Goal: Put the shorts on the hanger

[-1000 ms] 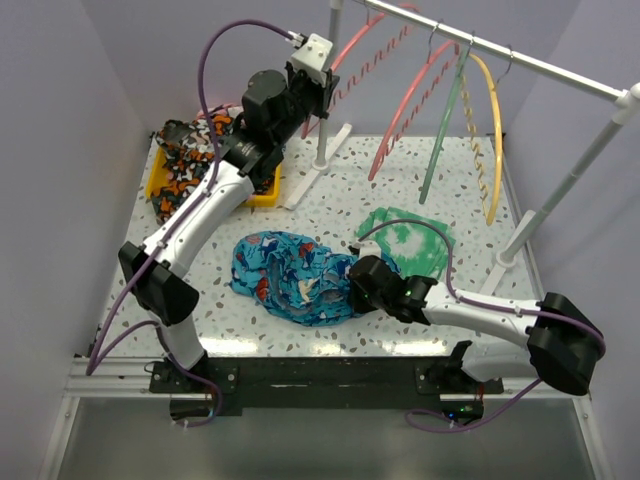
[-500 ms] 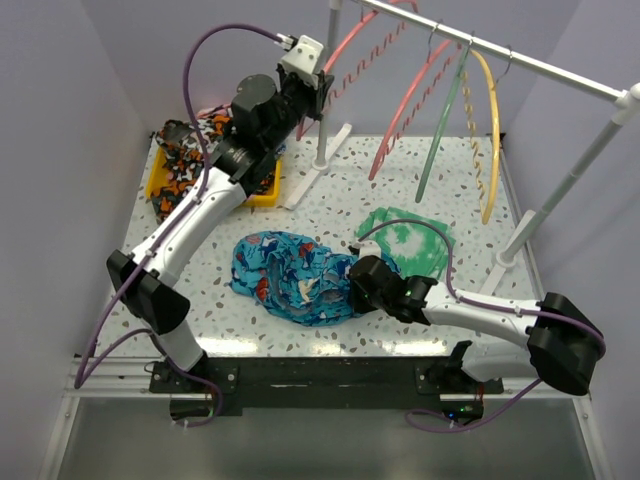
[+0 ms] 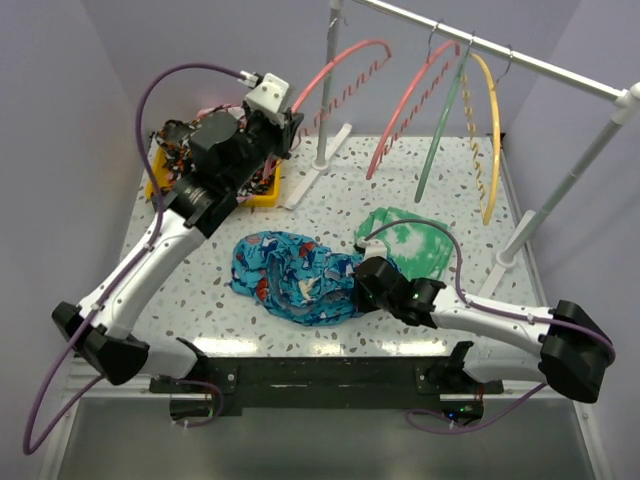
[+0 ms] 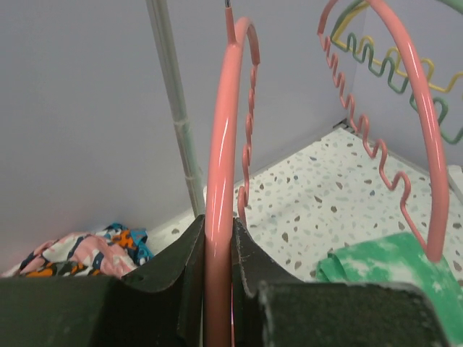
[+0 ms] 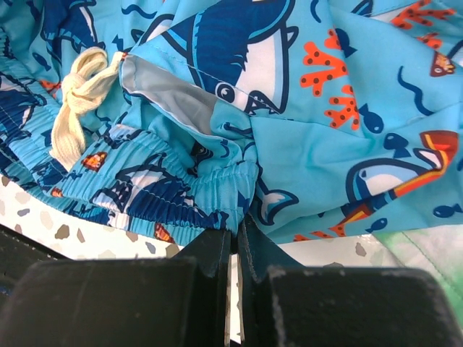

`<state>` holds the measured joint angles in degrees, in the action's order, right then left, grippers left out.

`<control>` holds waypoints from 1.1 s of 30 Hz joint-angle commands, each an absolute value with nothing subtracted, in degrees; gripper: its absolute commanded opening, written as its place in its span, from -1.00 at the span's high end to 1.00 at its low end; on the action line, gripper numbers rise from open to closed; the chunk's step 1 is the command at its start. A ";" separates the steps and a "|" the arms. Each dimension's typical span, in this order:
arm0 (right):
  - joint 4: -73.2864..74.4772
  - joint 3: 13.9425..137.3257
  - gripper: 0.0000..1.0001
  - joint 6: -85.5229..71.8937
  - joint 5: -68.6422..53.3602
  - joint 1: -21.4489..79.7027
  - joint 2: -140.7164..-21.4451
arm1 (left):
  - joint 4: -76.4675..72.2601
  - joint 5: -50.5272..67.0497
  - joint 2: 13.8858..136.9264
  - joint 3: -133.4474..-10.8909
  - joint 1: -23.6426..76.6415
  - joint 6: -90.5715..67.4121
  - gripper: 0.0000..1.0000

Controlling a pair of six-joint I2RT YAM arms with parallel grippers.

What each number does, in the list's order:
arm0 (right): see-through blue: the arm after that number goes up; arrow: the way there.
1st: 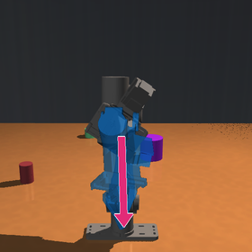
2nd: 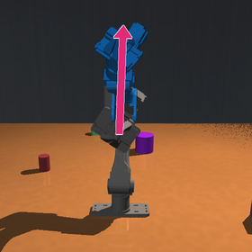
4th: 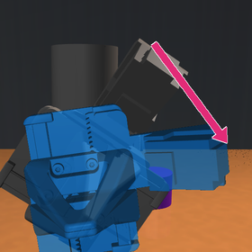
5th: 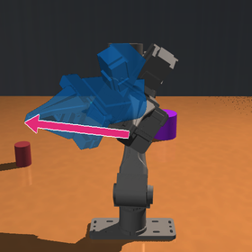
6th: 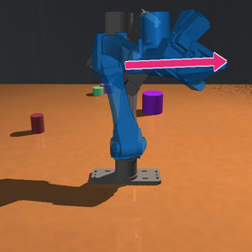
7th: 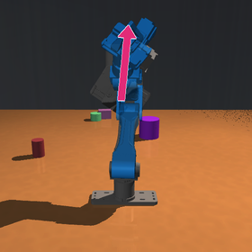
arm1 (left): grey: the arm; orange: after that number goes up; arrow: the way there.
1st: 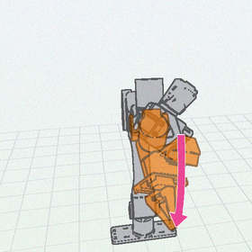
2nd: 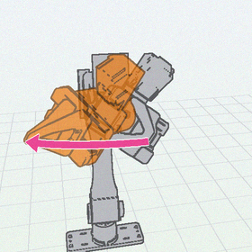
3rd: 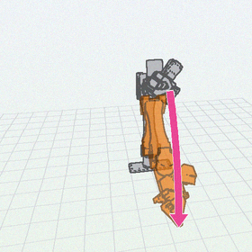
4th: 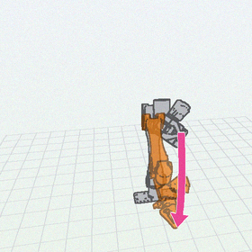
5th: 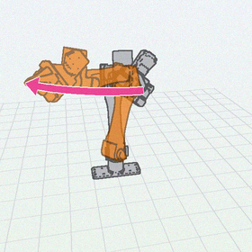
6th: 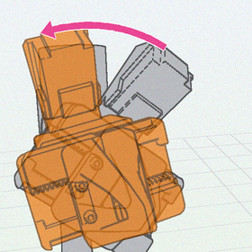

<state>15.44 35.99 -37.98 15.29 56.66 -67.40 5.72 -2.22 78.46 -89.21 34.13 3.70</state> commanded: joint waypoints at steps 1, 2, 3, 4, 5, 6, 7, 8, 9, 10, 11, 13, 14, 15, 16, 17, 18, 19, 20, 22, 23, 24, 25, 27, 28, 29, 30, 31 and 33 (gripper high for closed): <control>17.66 35.42 1.00 -39.19 19.51 56.78 -64.34 | 10.88 -1.76 67.52 -83.33 33.84 5.71 1.00; 18.28 35.51 1.00 -39.46 19.95 56.78 -63.90 | 13.94 -0.63 65.85 -81.06 33.84 6.58 1.00; 19.50 35.25 1.00 -39.72 20.91 56.78 -62.85 | 15.63 -0.35 62.35 -80.08 33.84 8.42 1.00; 20.03 34.98 1.00 -40.25 21.44 56.78 -62.32 | 17.30 -0.26 60.66 -79.29 33.92 9.31 1.00; 20.47 34.89 1.00 -40.60 21.88 56.78 -61.71 | 20.88 1.22 58.99 -78.23 33.84 9.84 1.00; 21.87 34.72 1.00 -40.87 22.06 56.78 -61.18 | 22.74 1.67 55.76 -77.70 33.84 10.54 1.00; 22.49 34.63 1.00 -41.22 22.58 56.78 -60.04 | 24.59 2.45 54.16 -77.26 33.84 10.63 1.00; 23.72 34.54 1.00 -41.31 22.94 56.78 -59.25 | 28.35 4.03 52.57 -76.47 33.84 10.72 1.00; 24.43 34.54 1.00 -41.40 23.29 56.78 -58.63 | 30.04 4.65 49.60 -76.12 33.84 10.37 1.00; 25.22 34.63 1.00 -41.48 24.42 56.78 -57.40 | 31.62 5.18 48.00 -75.59 33.84 10.02 1.00; 26.09 34.89 1.00 -41.57 24.96 56.78 -56.87 | 34.60 6.58 46.60 -74.63 33.84 9.76 1.00; 28.56 36.12 1.00 -41.57 25.66 56.78 -55.99 | 37.17 7.99 42.38 -73.74 33.92 8.09 1.00; 29.87 36.65 1.00 -41.40 26.19 56.86 -55.73 | 39.09 9.22 41.15 -72.96 33.84 7.30 1.00; 30.67 38.48 1.00 -41.48 26.37 56.87 -55.90 | 40.16 9.58 39.31 -72.69 33.84 5.73 1.00; 31.28 39.54 1.00 -41.57 26.45 56.87 -56.25 | 41.30 9.58 38.59 -72.60 33.84 4.93 1.00; 32.07 40.59 1.00 -41.66 26.46 56.78 -57.56 | 43.48 9.41 38.06 -72.51 33.84 4.05 1.00; 32.17 42.69 1.00 -41.49 26.37 56.86 -58.53 | 44.72 9.40 37.01 -72.51 33.84 2.56 1.00; 32.25 43.85 1.00 -41.40 26.28 56.87 -59.49 | 45.69 9.32 36.57 -72.42 33.84 1.94 1.00; 32.95 45.08 1.00 -41.40 26.63 56.87 -62.37 | 47.27 9.14 35.95 -72.25 33.84 1.15 1.00; 33.57 49.12 1.00 -41.31 27.07 56.95 -65.64 | 49.03 8.62 34.11 -72.16 33.84 0.44 1.00; 33.92 50.35 1.00 -41.22 27.42 57.04 -67.13 | 50.44 8.61 33.41 -72.07 33.84 -1.56 1.00; 34.19 52.71 1.00 -41.48 28.64 57.04 -70.28 | 51.32 8.96 32.44 -72.07 33.92 -2.36 1.00; 34.45 53.78 1.00 -41.66 29.44 57.04 -71.79 | 52.29 9.23 32.08 -72.16 33.84 -2.55 1.00; 36.63 57.11 1.00 -42.45 32.76 56.95 -75.65 | 54.84 9.93 31.38 -72.25 33.84 -2.72 1.00; 37.35 58.00 1.00 -42.63 34.26 56.95 -76.80 | 55.54 10.02 30.94 -72.25 33.92 -2.72 1.00; 38.40 58.79 1.00 -42.63 35.23 56.87 -77.95 | 55.72 10.19 30.42 -71.81 34.10 -2.72 1.00; 39.19 60.36 1.00 -42.97 36.29 56.87 -78.74 | 55.64 10.37 29.37 -71.55 34.28 -2.55 1.00; 40.07 61.08 1.00 -43.33 38.82 56.78 -80.58 | 55.63 10.63 28.83 -71.28 34.36 -2.46 1.00; 42.79 62.84 1.00 -45.25 41.47 56.69 -81.91 | 55.81 11.16 27.87 -70.49 34.80 -2.55 1.00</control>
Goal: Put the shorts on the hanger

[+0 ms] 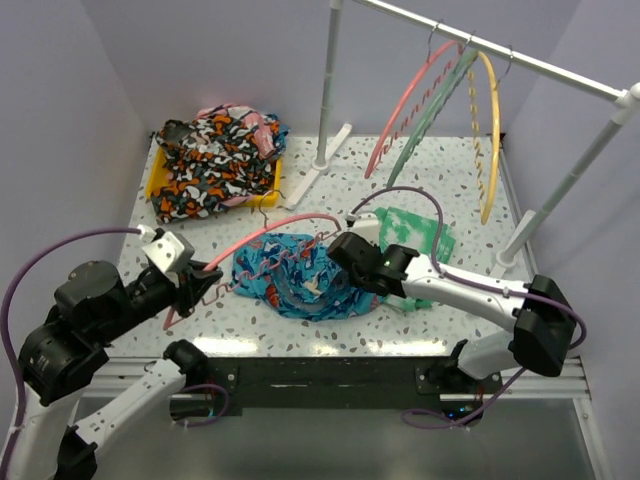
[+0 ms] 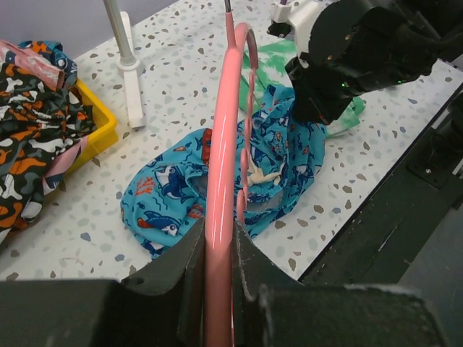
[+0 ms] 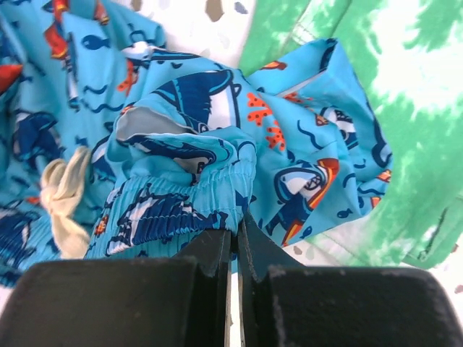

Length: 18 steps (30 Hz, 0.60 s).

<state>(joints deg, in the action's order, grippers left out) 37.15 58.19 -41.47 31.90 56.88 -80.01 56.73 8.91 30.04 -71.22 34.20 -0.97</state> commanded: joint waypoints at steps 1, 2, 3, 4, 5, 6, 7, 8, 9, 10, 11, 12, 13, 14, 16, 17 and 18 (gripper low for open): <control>43.67 63.28 1.00 -46.05 43.31 56.52 -82.87 | 55.81 11.86 27.60 -70.23 35.15 -2.64 1.00; 44.90 63.80 1.00 -46.66 43.94 56.51 -83.05 | 55.81 12.74 27.42 -70.31 35.59 -2.64 1.00; 45.35 63.98 1.00 -47.37 44.12 56.25 -83.14 | 56.07 13.01 27.33 -70.49 35.86 -2.64 1.00; 45.53 63.98 1.00 -47.72 44.12 56.25 -82.88 | 56.34 13.09 27.25 -70.75 36.21 -2.64 1.00; 45.79 63.72 1.00 -47.99 43.95 56.25 -82.53 | 56.25 13.27 27.59 -70.75 36.73 -2.64 1.00; 45.70 63.37 1.00 -48.68 43.51 56.16 -82.09 | 56.16 13.18 27.95 -70.66 36.91 -2.81 1.00; 45.36 62.76 1.00 -49.13 42.98 56.25 -81.39 | 56.08 13.62 28.47 -70.40 37.18 -2.81 1.00; 43.00 60.32 1.00 -49.48 41.24 56.16 -79.12 | 56.16 14.84 29.87 -70.49 37.87 -2.81 1.00; 41.33 58.64 1.00 -49.40 39.74 56.16 -77.80 | 56.25 15.03 30.49 -70.49 38.49 -2.90 1.00; 39.57 56.88 1.00 -49.48 38.60 56.25 -76.30 | 56.42 15.03 31.11 -70.58 39.11 -2.99 1.00; 36.16 53.65 1.00 -49.48 36.84 56.25 -74.03 | 56.60 14.59 32.07 -70.75 40.42 -3.08 1.00; 34.99 52.40 1.00 -49.83 36.04 56.25 -73.05 | 56.69 14.24 32.43 -70.93 41.13 -3.08 1.00; 34.20 51.43 1.00 -50.01 35.77 56.16 -72.34 | 56.95 14.06 32.95 -71.36 41.74 -2.99 1.00; 34.02 50.46 1.00 -50.27 35.51 56.16 -71.38 | 57.04 14.32 33.83 -71.54 42.62 -2.90 1.00; 34.45 49.92 1.00 -51.24 35.60 56.16 -70.67 | 57.30 14.33 34.89 -71.89 44.20 -2.90 1.00; 35.06 49.49 1.00 -51.68 35.68 56.16 -70.14 | 57.39 14.15 35.94 -71.98 44.82 -2.90 1.00; 35.16 49.22 1.00 -52.29 35.68 56.16 -69.09 | 57.48 13.72 36.47 -72.16 45.43 -2.81 1.00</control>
